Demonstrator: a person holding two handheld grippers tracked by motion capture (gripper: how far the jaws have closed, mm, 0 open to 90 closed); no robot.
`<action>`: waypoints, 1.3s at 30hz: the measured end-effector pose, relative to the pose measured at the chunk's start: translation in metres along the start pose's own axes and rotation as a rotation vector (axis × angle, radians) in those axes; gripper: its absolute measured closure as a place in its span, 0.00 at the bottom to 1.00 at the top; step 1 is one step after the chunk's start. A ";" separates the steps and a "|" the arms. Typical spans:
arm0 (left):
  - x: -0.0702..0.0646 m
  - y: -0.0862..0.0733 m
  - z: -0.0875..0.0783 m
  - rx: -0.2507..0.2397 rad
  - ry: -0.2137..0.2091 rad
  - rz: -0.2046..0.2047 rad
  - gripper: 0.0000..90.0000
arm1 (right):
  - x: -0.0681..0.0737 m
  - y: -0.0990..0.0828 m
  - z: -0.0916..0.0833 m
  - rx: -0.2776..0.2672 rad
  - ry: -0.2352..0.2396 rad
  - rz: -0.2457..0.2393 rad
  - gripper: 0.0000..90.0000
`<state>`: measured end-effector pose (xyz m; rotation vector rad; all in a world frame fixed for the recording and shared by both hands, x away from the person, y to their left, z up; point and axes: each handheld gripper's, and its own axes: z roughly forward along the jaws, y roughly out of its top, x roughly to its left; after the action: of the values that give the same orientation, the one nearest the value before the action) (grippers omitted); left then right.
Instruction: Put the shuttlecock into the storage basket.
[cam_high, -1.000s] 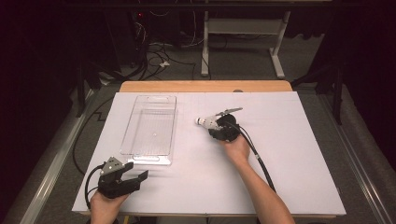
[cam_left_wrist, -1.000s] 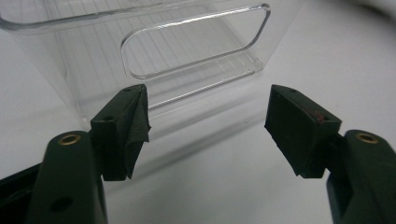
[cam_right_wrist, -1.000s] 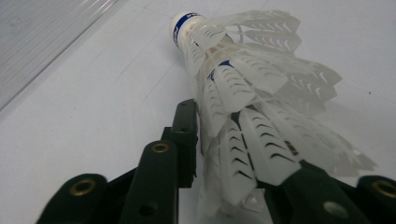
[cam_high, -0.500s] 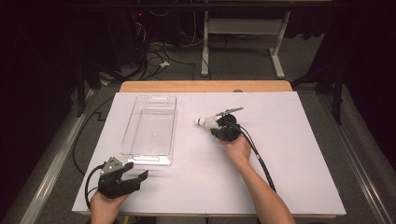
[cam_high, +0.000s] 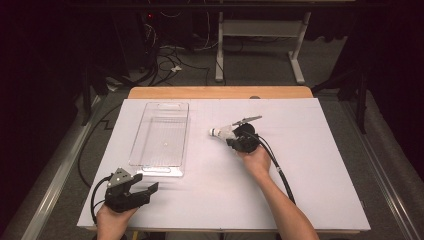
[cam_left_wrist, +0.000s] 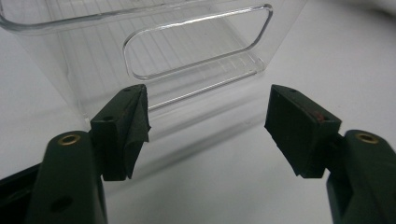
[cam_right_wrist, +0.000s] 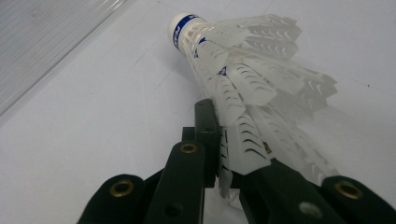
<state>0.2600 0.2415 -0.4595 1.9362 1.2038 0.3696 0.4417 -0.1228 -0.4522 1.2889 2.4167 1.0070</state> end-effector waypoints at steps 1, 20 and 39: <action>0.000 0.000 0.000 -0.002 0.000 0.000 0.35 | 0.000 0.000 -0.001 0.000 0.002 0.002 0.99; 0.004 0.000 -0.003 -0.018 0.007 -0.013 0.35 | 0.001 0.000 -0.011 0.002 0.012 -0.024 0.99; 0.008 -0.001 -0.004 -0.028 -0.014 -0.047 0.33 | 0.002 0.002 -0.022 -0.004 0.020 -0.032 0.99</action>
<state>0.2609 0.2503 -0.4592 1.8805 1.2259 0.3459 0.4316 -0.1310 -0.4342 1.2413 2.4408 1.0204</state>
